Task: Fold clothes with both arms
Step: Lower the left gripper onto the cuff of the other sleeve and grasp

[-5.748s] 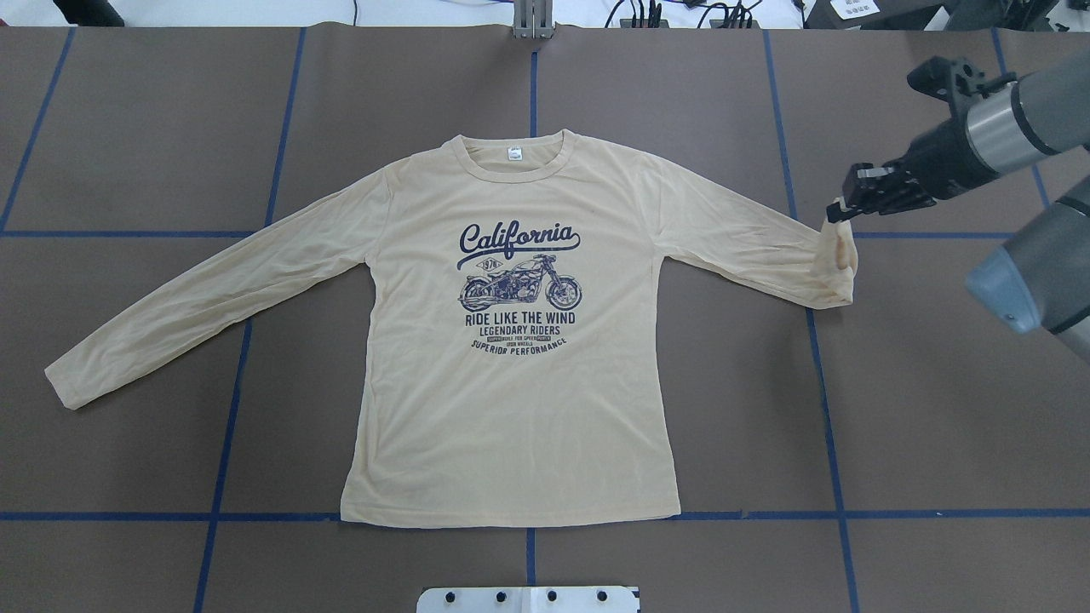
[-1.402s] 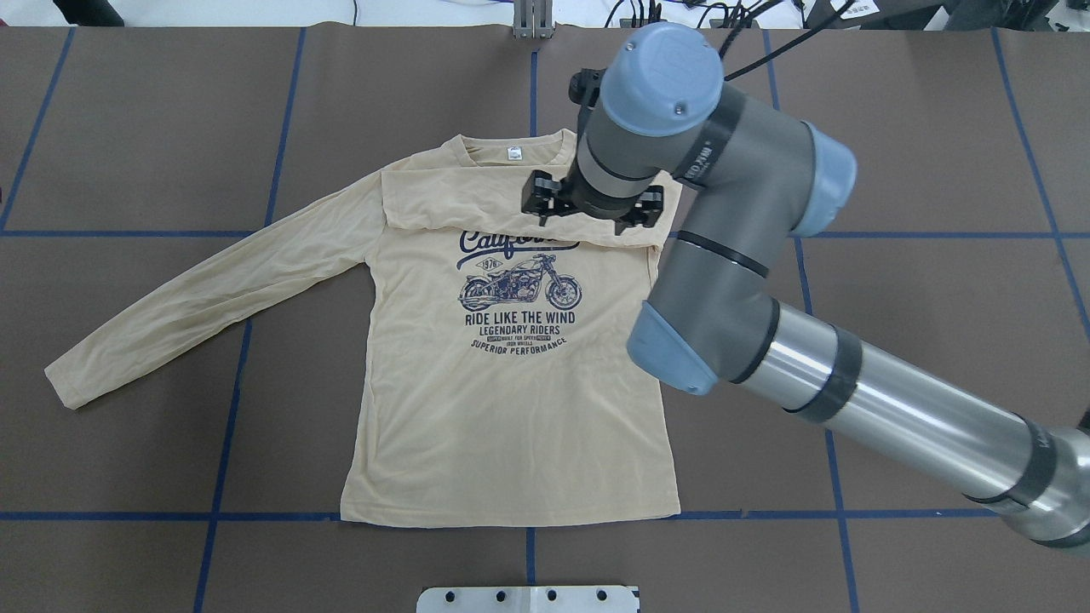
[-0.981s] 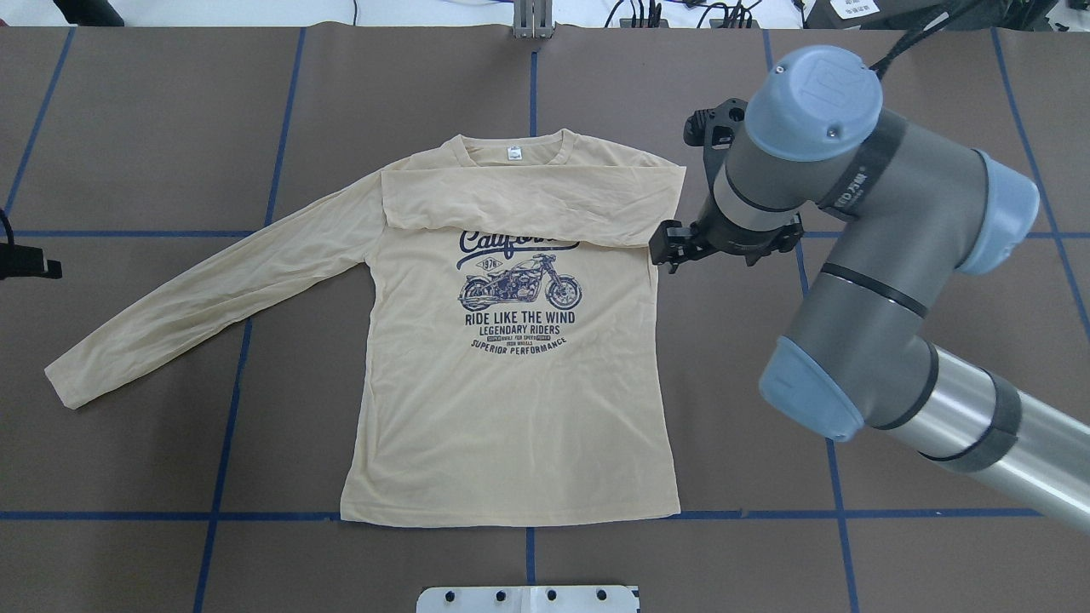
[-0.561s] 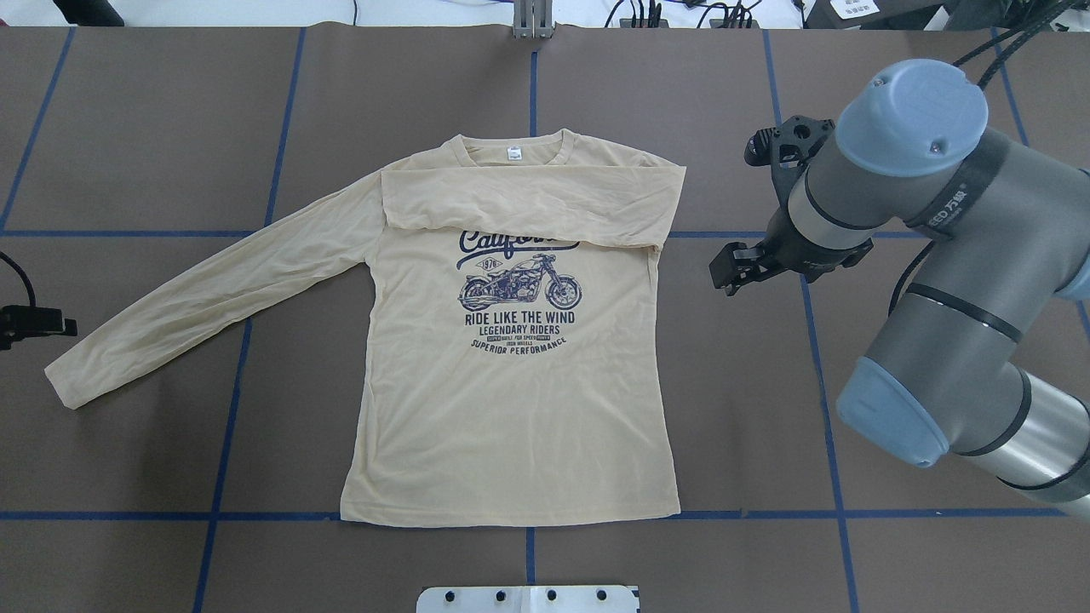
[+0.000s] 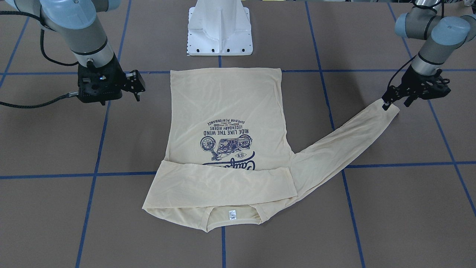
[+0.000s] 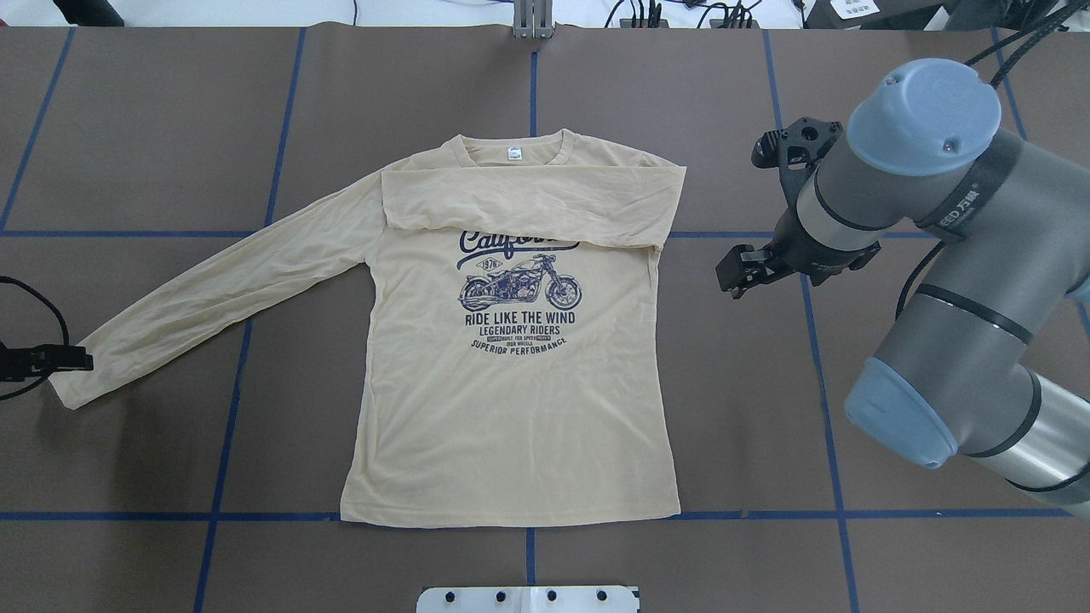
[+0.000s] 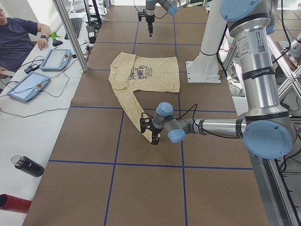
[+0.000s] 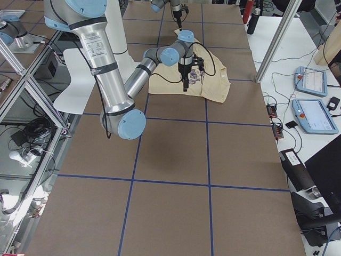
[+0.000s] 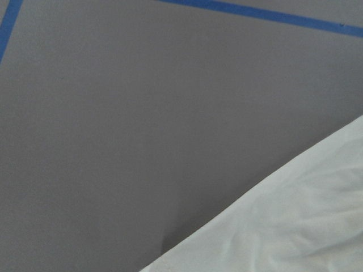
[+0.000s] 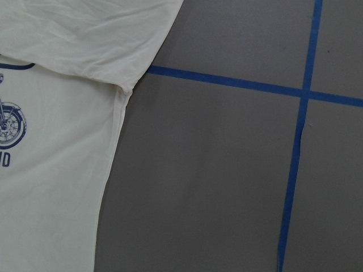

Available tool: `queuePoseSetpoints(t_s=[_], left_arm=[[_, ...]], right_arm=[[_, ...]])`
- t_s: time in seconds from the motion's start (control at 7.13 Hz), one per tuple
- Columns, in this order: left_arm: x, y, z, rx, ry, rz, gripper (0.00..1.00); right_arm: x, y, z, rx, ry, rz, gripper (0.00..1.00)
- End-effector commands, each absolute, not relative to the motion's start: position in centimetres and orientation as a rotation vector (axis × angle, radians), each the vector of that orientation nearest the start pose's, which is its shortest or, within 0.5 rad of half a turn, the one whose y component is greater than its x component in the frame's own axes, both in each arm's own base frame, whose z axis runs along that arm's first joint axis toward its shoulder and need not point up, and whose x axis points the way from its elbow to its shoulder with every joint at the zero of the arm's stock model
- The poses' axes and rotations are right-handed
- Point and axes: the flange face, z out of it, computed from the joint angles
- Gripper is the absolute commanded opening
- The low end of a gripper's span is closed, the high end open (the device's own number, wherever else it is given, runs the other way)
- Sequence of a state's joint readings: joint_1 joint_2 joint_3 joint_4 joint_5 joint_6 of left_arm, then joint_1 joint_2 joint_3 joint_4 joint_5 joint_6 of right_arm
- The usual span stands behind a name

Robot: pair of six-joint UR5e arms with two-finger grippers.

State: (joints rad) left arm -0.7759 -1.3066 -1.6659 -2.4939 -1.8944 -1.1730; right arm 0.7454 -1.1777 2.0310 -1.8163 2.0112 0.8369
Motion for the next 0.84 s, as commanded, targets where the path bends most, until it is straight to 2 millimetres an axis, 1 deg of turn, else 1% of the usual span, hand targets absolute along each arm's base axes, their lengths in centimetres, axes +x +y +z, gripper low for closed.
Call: queuePoseSetpoints(t_s=[0.0,0.14,0.28,0.42,0.56,0.7], left_arm=[[22.8,-35.9,64.4,0.156,0.782,-0.223,0.84],[22.8,-35.8,64.5,0.155,0.781,-0.22,0.69],[22.8,-35.8,64.5,0.155,0.781,-0.22,0.58],[22.8,-35.8,64.3,0.157,0.783,-0.22,0.37],[22.8,-35.9,64.2,0.159,0.786,-0.218,0.1],[22.8,-35.8,63.4,0.169,0.798,-0.213,0.0]], right_arm=[[-34.5,-44.3,27.7,0.087,-0.729,-0.122,1.0],[-34.5,-44.3,27.6,0.088,-0.73,-0.122,1.0],[-34.5,-44.2,27.5,0.09,-0.731,-0.123,1.0],[-34.5,-44.3,27.5,0.089,-0.732,-0.122,1.0],[-34.4,-44.3,27.4,0.091,-0.733,-0.121,1.0],[-34.3,-44.4,27.4,0.091,-0.734,-0.118,1.0]])
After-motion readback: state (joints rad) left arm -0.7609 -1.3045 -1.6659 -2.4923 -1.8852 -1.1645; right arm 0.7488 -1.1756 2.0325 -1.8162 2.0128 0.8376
